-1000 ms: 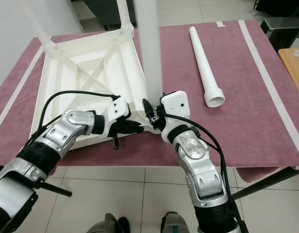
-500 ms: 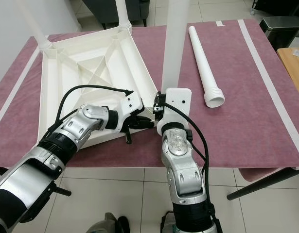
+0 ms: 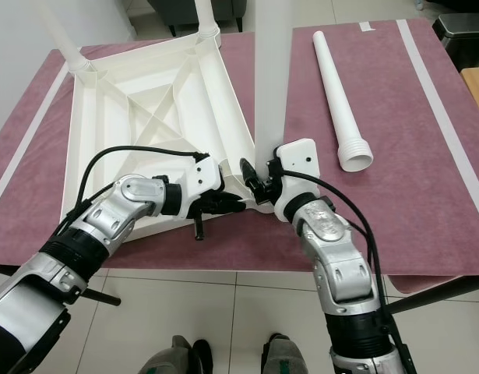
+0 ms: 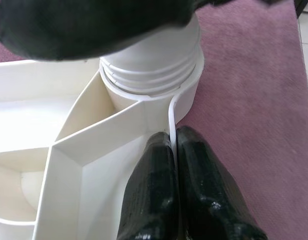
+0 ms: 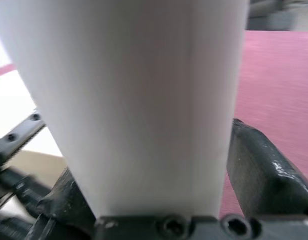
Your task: Building children table
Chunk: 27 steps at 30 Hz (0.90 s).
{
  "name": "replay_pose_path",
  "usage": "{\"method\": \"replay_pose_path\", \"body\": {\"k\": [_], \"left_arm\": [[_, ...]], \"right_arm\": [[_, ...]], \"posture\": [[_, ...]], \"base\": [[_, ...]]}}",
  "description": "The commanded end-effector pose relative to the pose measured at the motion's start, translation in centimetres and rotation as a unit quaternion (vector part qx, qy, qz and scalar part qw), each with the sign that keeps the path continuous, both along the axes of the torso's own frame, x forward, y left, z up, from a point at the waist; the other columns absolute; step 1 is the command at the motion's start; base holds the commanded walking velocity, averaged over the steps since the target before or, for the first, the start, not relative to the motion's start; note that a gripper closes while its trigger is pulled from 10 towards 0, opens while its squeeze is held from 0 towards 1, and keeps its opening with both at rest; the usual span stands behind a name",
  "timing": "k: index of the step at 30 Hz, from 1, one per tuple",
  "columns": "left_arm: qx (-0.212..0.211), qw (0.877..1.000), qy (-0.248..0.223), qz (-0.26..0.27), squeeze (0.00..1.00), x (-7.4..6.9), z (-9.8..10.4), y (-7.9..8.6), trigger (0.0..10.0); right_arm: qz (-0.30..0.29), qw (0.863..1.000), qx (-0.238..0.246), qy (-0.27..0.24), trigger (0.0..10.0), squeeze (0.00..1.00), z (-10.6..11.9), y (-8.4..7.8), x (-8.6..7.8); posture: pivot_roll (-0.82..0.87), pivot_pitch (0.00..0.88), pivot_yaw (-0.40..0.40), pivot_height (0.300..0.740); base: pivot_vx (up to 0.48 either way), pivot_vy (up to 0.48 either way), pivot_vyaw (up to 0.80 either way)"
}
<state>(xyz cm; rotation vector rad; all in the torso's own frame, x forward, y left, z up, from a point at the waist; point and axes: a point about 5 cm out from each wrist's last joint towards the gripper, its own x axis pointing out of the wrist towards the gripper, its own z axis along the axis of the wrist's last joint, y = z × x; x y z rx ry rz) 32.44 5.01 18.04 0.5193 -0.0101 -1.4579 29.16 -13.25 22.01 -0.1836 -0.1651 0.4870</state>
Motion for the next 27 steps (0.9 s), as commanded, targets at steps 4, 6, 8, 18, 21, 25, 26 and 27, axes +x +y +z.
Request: {"method": "replay_pose_path", "body": {"k": [4,6,8,18,21,25,26,27], "left_arm": [[0.077,0.985,0.062,-0.145,0.00,-2.0,-1.0,3.8,0.0],[0.086,0.982,0.064,-0.153,0.00,-2.3,-1.0,4.5,0.0],[0.098,0.979,0.067,-0.164,0.00,-2.9,-0.9,5.3,0.0],[0.094,0.979,0.064,-0.166,0.00,-3.9,-0.6,5.5,0.0],[0.091,0.979,0.066,-0.171,0.00,-4.0,-0.6,5.2,0.0],[0.089,0.979,0.066,-0.173,0.00,-4.1,-0.6,5.0,0.0],[0.088,0.979,0.066,-0.174,0.00,-4.1,-0.6,4.9,0.0],[0.088,0.979,0.066,-0.174,0.00,-4.1,-0.6,4.9,0.0]], "right_arm": [[0.066,0.997,-0.021,-0.045,10.0,0.00,2.3,-1.4,-1.3],[0.114,0.992,-0.039,-0.031,10.0,0.00,2.0,-1.0,-1.9],[0.181,0.981,-0.062,-0.008,10.0,0.00,1.4,-0.4,-2.9],[0.263,0.962,-0.069,0.014,10.0,0.00,0.3,0.9,-3.9],[0.275,0.959,-0.066,0.017,10.0,0.00,0.1,1.6,-4.1],[0.287,0.956,-0.065,0.020,10.0,0.00,-0.2,2.1,-4.4],[0.290,0.955,-0.065,0.022,10.0,0.00,-0.5,2.3,-4.5],[0.290,0.955,-0.065,0.022,10.0,0.00,-0.5,2.3,-4.5]], "posture": [[-0.09,0.174,0.148,0.740],[-0.09,0.174,0.148,0.740],[-0.09,0.169,0.144,0.740],[-0.08,0.162,0.137,0.740],[-0.09,0.160,0.137,0.740],[-0.09,0.162,0.141,0.740],[-0.09,0.162,0.143,0.740],[-0.09,0.162,0.143,0.740]], "base": [[0.000,0.000,0.00],[0.000,0.000,0.00],[0.000,0.000,0.00],[0.000,0.000,0.00],[0.000,0.000,0.00],[0.000,0.000,0.00],[0.000,0.000,0.00],[0.000,0.000,0.00]]}}
